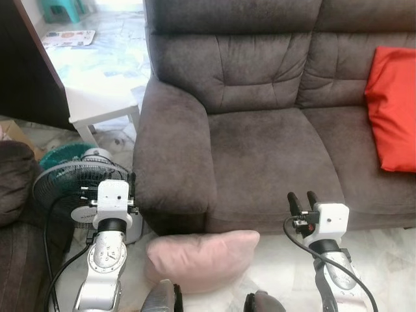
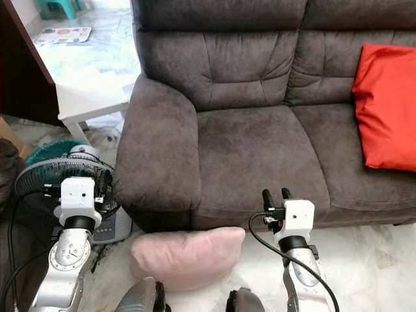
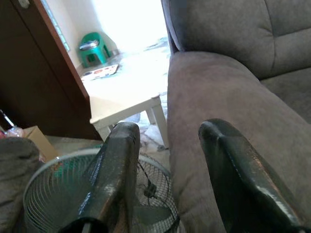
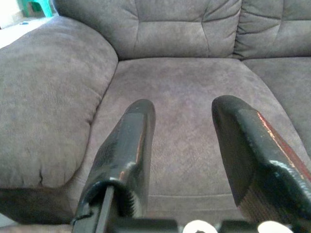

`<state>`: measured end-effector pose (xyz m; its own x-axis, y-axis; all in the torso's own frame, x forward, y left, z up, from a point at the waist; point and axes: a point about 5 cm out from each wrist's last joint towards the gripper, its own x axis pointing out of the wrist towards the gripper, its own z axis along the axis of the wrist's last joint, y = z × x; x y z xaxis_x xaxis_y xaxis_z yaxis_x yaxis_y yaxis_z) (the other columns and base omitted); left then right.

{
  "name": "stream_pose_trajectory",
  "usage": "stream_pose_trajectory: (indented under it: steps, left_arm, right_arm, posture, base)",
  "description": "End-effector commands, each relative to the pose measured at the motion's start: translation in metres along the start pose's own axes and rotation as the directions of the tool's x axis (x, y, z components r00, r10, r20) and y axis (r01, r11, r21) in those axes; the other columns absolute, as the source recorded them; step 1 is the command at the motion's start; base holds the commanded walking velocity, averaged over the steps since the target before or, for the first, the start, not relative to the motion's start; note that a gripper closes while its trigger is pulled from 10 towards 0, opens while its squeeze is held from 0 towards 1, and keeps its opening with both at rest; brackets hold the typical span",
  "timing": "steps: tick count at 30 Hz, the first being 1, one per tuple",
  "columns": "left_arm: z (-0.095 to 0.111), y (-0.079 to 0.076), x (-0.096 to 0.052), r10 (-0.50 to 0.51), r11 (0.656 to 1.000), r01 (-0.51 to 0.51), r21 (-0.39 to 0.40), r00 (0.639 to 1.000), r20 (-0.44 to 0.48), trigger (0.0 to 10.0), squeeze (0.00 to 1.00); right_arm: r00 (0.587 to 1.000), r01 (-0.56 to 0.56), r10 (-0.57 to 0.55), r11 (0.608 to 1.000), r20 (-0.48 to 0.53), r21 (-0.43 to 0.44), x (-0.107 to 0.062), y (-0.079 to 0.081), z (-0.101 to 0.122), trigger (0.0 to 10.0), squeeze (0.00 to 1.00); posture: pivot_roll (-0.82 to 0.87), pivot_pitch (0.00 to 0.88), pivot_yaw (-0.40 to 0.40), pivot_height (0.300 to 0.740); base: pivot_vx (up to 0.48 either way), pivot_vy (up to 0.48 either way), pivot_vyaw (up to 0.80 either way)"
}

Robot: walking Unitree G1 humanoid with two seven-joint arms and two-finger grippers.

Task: Move the pillow to the sofa from floor

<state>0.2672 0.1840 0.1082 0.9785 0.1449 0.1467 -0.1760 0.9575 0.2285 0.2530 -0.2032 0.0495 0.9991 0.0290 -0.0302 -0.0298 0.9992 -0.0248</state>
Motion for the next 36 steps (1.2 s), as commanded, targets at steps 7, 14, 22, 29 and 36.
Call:
stream_pose_trajectory:
  steps: [7, 14, 22, 29, 36]
  left_arm:
    - [-0.005, 0.002, -0.001, 0.024, 0.999, -0.025, -0.023, 0.999, -0.033, 10.0, 0.00]
    - [-0.020, 0.009, -0.002, 0.071, 0.992, -0.084, -0.099, 0.989, -0.129, 10.0, 0.00]
    - [-0.060, 0.003, -0.009, -0.005, 0.950, -0.121, -0.287, 0.915, -0.403, 10.0, 0.00]
    - [-0.082, -0.005, -0.013, -0.277, 0.949, 0.177, -0.259, 0.862, -0.425, 10.0, 0.00]
    - [-0.076, -0.006, -0.012, -0.239, 0.970, 0.202, -0.135, 0.890, -0.388, 10.0, 0.00]
  right_arm:
    - [1.000, 0.004, -0.004, 1.000, -0.006, -0.001, -0.003, -0.003, -0.003, 10.0, 0.00]
    - [1.000, -0.001, 0.001, 1.000, -0.006, 0.000, -0.003, -0.003, -0.002, 10.0, 0.00]
    - [1.000, -0.006, 0.006, 1.000, -0.010, 0.000, -0.003, -0.002, -0.003, 10.0, 0.00]
    - [1.000, -0.012, 0.012, 1.000, -0.009, 0.001, -0.003, -0.002, -0.002, 10.0, 0.00]
    - [1.000, -0.012, 0.012, 1.000, -0.011, 0.004, -0.003, -0.002, -0.003, 10.0, 0.00]
  posture:
    - [0.12, 0.067, -0.029, 0.590]
    - [0.12, 0.068, -0.032, 0.590]
    - [0.12, 0.069, -0.032, 0.590]
    - [0.11, 0.071, -0.034, 0.590]
    - [0.12, 0.075, -0.036, 0.590]
  base:
    - [0.000, 0.000, 0.00]
    - [0.000, 0.000, 0.00]
    - [0.000, 0.000, 0.00]
    - [0.000, 0.000, 0.00]
    - [0.000, 0.000, 0.00]
